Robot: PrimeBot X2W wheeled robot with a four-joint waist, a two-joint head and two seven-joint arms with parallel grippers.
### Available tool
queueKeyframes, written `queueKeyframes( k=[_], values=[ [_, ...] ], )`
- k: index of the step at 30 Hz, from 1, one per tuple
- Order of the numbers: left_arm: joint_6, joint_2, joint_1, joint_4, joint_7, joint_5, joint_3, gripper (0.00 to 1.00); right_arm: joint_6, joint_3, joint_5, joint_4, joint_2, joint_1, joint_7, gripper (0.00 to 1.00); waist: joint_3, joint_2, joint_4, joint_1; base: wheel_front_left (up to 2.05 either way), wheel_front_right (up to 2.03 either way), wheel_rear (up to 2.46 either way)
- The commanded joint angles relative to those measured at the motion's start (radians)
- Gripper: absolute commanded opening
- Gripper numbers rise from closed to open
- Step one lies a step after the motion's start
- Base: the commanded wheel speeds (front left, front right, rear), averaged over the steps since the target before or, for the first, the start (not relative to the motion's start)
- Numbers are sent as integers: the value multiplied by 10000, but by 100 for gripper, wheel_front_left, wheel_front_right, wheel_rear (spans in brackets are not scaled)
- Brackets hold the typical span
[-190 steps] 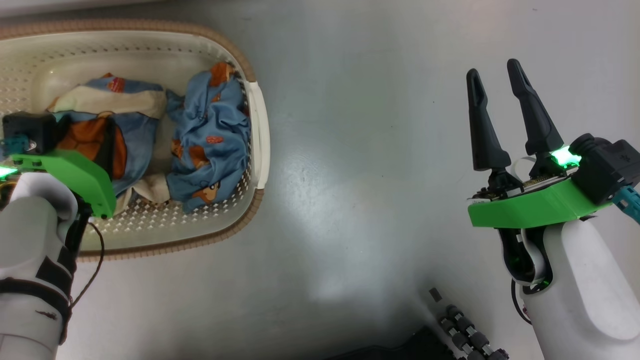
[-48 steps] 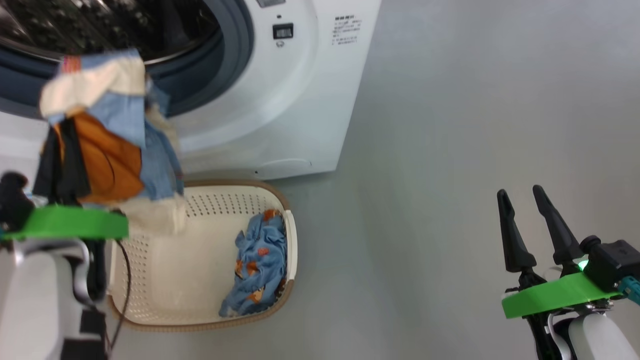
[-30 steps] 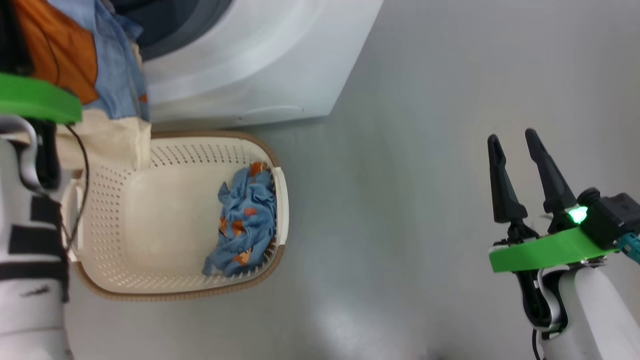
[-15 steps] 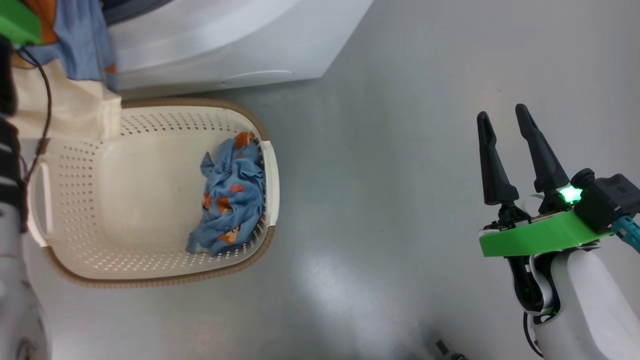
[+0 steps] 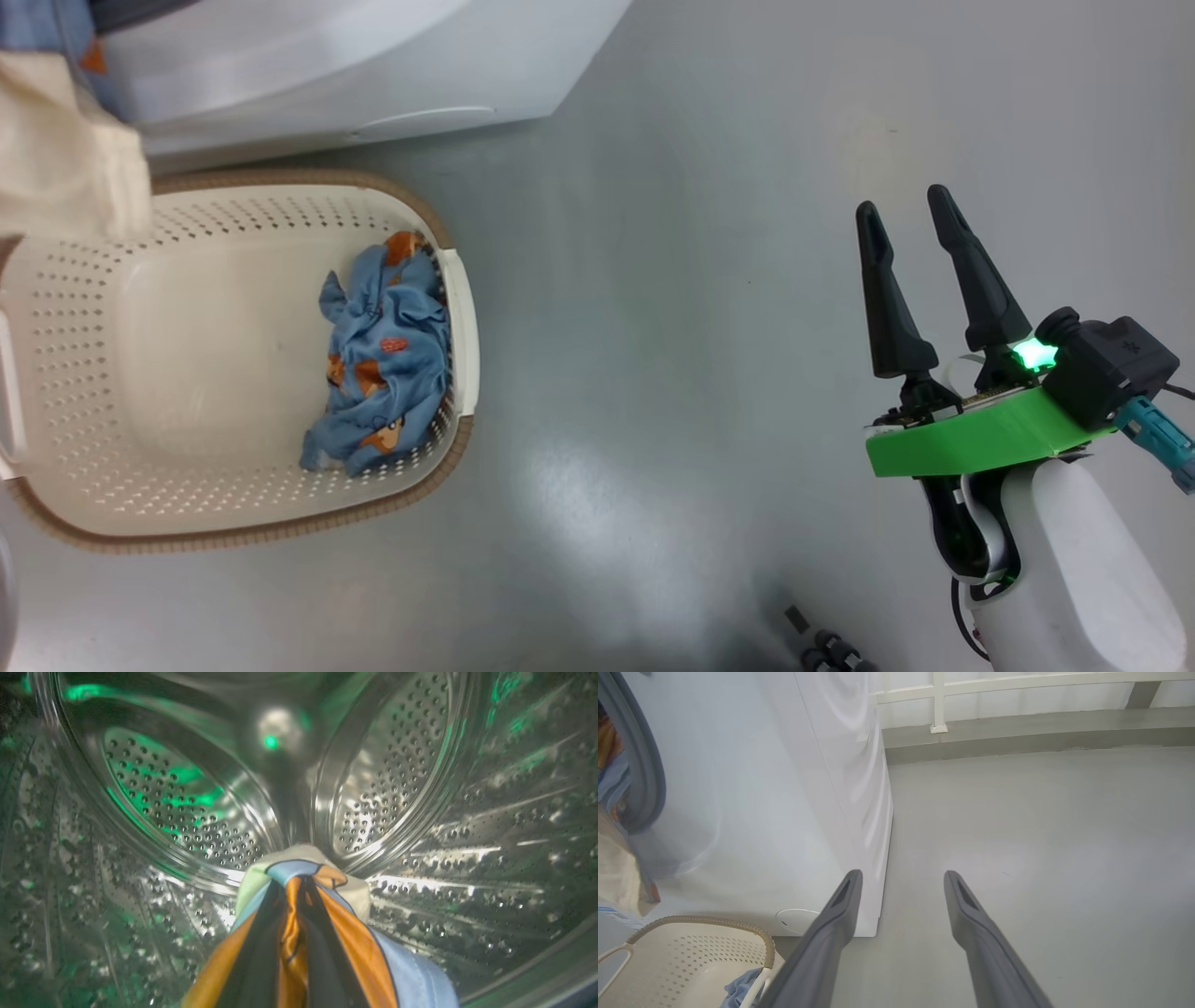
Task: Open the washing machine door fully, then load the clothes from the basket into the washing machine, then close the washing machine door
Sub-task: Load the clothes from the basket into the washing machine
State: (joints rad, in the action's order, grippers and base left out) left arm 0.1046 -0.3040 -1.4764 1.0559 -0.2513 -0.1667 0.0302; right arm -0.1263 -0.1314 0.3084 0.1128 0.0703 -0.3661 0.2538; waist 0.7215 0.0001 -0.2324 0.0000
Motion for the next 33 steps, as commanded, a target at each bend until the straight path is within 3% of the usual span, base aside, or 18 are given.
queueKeyframes(
  k=[1, 9, 13, 20, 29, 30, 31, 32, 33],
  values=[
    [-76, -577, -242, -726, -99, 95, -123, 0, -44, -272, 57, -240, -7, -3, 80, 91, 118, -1, -100, 0, 0, 0, 0],
    [-87, -502, 175, -3572, -103, -49, -1028, 0, -44, -330, 80, -270, -64, -171, 80, 91, 368, -1, -198, 0, 0, 0, 0],
    [29, -398, 615, -4238, -103, 158, -1163, 0, -44, -337, 85, -290, -83, -232, 80, 91, 432, -1, -203, 0, 0, 0, 0],
    [181, -426, 877, -2720, -104, 507, -713, 0, -44, -377, 96, -269, -114, -207, 80, 91, 346, -1, -177, 0, 0, 0, 0],
    [234, -510, 52, -141, 200, 852, 131, 0, -44, -407, 92, -220, -131, -92, 80, 91, 84, -1, -117, 0, 0, 0, 0],
    [232, -543, -89, 111, 247, 983, 284, 13, -44, -410, 89, -221, -131, -81, 80, 91, 62, -1, -110, 0, 0, 0, 0],
    [188, -548, -222, 386, 346, 1018, 333, 40, -44, -416, 87, -219, -130, -74, 80, 92, 40, -1, -105, 0, 0, 0, 0],
    [131, -524, -343, 691, 539, 985, 321, 76, -44, -421, 86, -216, -127, -68, 80, 91, 18, -1, -99, 0, 0, 0, 0],
    [100, -506, -456, 939, 712, 1041, 401, 100, -44, -423, 89, -215, -122, -64, 80, 91, 2, -1, -92, 0, 0, 0, 0]
  ],
)
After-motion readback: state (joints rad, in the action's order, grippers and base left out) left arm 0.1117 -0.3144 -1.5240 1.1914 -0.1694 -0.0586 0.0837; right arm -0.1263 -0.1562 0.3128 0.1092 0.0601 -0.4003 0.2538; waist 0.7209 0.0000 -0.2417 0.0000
